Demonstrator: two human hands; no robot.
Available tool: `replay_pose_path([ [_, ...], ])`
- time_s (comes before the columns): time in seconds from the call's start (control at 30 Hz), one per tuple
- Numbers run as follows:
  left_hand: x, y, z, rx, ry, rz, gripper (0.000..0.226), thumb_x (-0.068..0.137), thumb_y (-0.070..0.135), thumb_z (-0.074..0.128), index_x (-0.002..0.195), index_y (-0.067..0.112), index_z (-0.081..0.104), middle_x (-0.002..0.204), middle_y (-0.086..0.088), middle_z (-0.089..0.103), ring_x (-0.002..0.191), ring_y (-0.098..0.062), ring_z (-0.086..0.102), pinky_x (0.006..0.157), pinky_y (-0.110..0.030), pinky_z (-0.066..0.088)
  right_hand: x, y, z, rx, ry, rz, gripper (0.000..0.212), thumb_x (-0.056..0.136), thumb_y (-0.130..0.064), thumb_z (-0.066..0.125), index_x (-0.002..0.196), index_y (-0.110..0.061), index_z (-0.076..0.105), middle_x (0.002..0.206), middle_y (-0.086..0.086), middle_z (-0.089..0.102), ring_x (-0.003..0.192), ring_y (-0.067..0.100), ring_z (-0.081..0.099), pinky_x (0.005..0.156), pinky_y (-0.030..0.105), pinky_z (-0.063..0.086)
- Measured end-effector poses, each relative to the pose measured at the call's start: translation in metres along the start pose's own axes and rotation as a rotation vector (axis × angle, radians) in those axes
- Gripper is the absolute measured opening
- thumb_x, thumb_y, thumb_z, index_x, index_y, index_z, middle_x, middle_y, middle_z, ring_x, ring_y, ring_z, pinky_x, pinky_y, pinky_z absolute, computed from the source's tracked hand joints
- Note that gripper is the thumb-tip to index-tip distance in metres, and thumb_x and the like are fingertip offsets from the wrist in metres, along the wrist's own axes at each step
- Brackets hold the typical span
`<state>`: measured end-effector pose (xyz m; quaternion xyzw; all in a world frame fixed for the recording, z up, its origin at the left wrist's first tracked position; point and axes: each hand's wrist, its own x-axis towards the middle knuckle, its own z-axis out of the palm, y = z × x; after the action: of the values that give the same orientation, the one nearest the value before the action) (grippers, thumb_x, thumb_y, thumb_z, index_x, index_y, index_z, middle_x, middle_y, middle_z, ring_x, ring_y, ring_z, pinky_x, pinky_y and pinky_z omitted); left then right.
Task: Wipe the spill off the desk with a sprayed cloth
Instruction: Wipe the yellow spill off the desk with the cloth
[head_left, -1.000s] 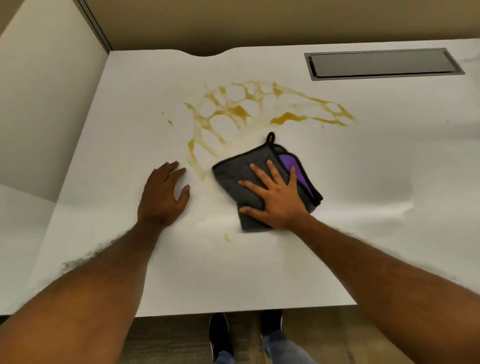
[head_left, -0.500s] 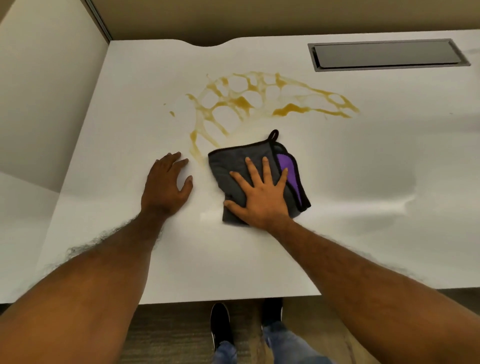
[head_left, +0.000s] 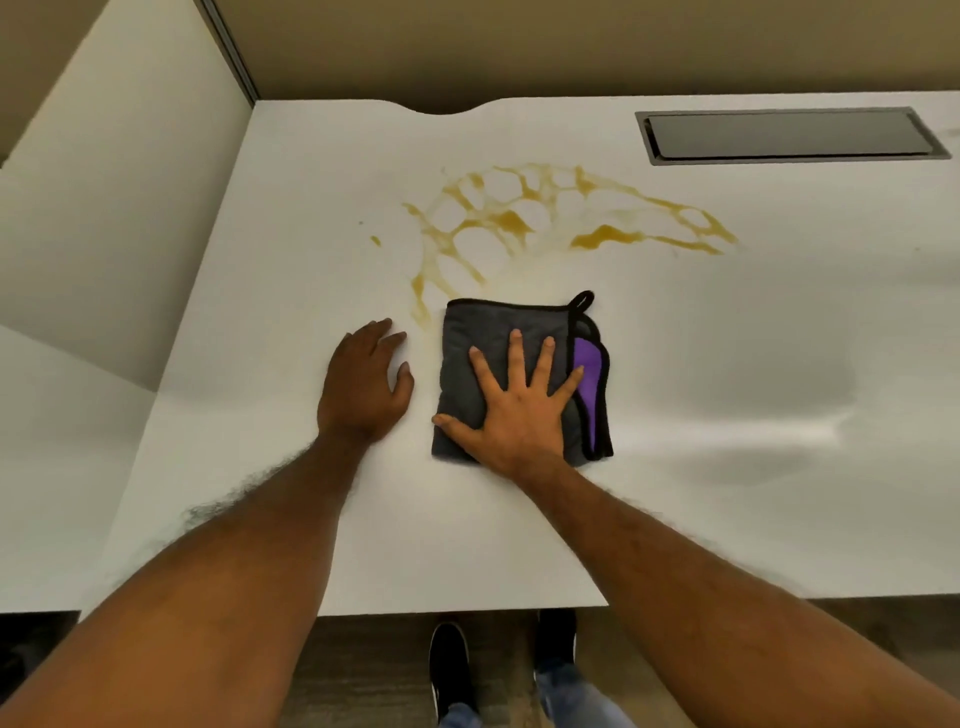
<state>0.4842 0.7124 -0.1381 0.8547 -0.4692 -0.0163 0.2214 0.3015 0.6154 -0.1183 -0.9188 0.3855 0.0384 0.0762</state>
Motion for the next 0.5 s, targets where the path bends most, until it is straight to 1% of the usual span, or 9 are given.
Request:
replay_pose_path([
  [0.1, -0.001, -0.002, -0.001, -0.011, -0.002, -0.006, 0.049, 0.089, 0.037, 0.043, 0.130, 0.013, 0.058, 0.141, -0.007, 0.053, 0.131, -0.026, 0.048, 0.110, -0.046, 0.037, -0.013, 0.005, 0.007, -0.034, 0.031, -0.156, 0.088, 0.075, -0.089, 0.020, 0.151, -0.046, 0.009, 0.164, 0.008, -0.003, 0.147, 0.044, -0.010, 0.103, 0.077, -0.007],
  [0.17, 0.000, -0.004, 0.000, -0.020, 0.004, -0.012, 0.049, 0.090, 0.038, 0.042, 0.129, 0.013, 0.059, 0.140, -0.007, 0.054, 0.130, -0.025, 0.048, 0.110, -0.045, 0.038, -0.011, 0.025, 0.006, -0.033, 0.052, -0.193, 0.082, 0.077, -0.087, 0.023, 0.149, -0.049, 0.015, 0.165, 0.001, 0.002, 0.149, 0.039, -0.006, 0.105, 0.077, -0.004],
  [0.23, -0.001, -0.004, 0.000, -0.018, 0.017, -0.005, 0.048, 0.089, 0.037, 0.044, 0.128, 0.013, 0.059, 0.140, -0.007, 0.054, 0.130, -0.025, 0.049, 0.110, -0.045, 0.038, 0.008, 0.038, 0.002, -0.035, 0.058, -0.117, 0.082, 0.077, -0.087, 0.022, 0.149, -0.049, 0.017, 0.165, -0.001, 0.003, 0.149, 0.037, -0.006, 0.105, 0.077, -0.005],
  [0.3, 0.000, -0.003, 0.000, -0.014, 0.028, -0.001, 0.046, 0.088, 0.036, 0.048, 0.127, 0.014, 0.060, 0.138, -0.007, 0.055, 0.128, -0.025, 0.049, 0.109, -0.045, 0.039, 0.033, 0.034, -0.001, -0.020, 0.042, -0.003, 0.087, 0.074, -0.090, 0.019, 0.150, -0.047, 0.013, 0.165, 0.001, -0.002, 0.149, 0.039, -0.009, 0.105, 0.076, -0.008],
  [0.33, 0.002, -0.002, -0.001, -0.015, 0.026, -0.006, 0.046, 0.088, 0.035, 0.049, 0.127, 0.014, 0.060, 0.138, -0.007, 0.056, 0.128, -0.025, 0.050, 0.109, -0.046, 0.039, 0.042, 0.027, -0.003, -0.024, 0.026, 0.017, 0.090, 0.073, -0.091, 0.017, 0.151, -0.046, 0.010, 0.164, 0.003, -0.005, 0.148, 0.041, -0.011, 0.104, 0.077, -0.009],
  [0.37, 0.003, -0.001, -0.001, -0.016, 0.027, -0.008, 0.046, 0.087, 0.035, 0.049, 0.126, 0.014, 0.061, 0.137, -0.007, 0.056, 0.127, -0.026, 0.051, 0.108, -0.046, 0.039, 0.046, 0.020, -0.004, -0.041, 0.008, -0.007, 0.092, 0.071, -0.092, 0.016, 0.151, -0.046, 0.007, 0.164, 0.004, -0.008, 0.147, 0.043, -0.013, 0.104, 0.077, -0.010],
  [0.43, 0.001, -0.001, -0.001, -0.016, 0.030, -0.004, 0.046, 0.087, 0.035, 0.048, 0.125, 0.013, 0.062, 0.135, -0.008, 0.057, 0.125, -0.026, 0.052, 0.107, -0.047, 0.041, 0.043, 0.016, -0.003, -0.071, -0.018, -0.155, 0.091, 0.072, -0.091, 0.018, 0.150, -0.048, 0.004, 0.164, 0.005, -0.011, 0.147, 0.043, -0.015, 0.104, 0.077, -0.009],
  [0.5, 0.001, -0.002, -0.003, -0.020, 0.035, 0.000, 0.046, 0.087, 0.034, 0.049, 0.125, 0.013, 0.062, 0.135, -0.008, 0.057, 0.125, -0.026, 0.052, 0.107, -0.046, 0.041, 0.034, 0.033, -0.002, -0.080, 0.006, -0.297, 0.084, 0.076, -0.089, 0.023, 0.149, -0.051, 0.006, 0.165, 0.001, -0.006, 0.148, 0.038, -0.013, 0.106, 0.076, -0.004],
])
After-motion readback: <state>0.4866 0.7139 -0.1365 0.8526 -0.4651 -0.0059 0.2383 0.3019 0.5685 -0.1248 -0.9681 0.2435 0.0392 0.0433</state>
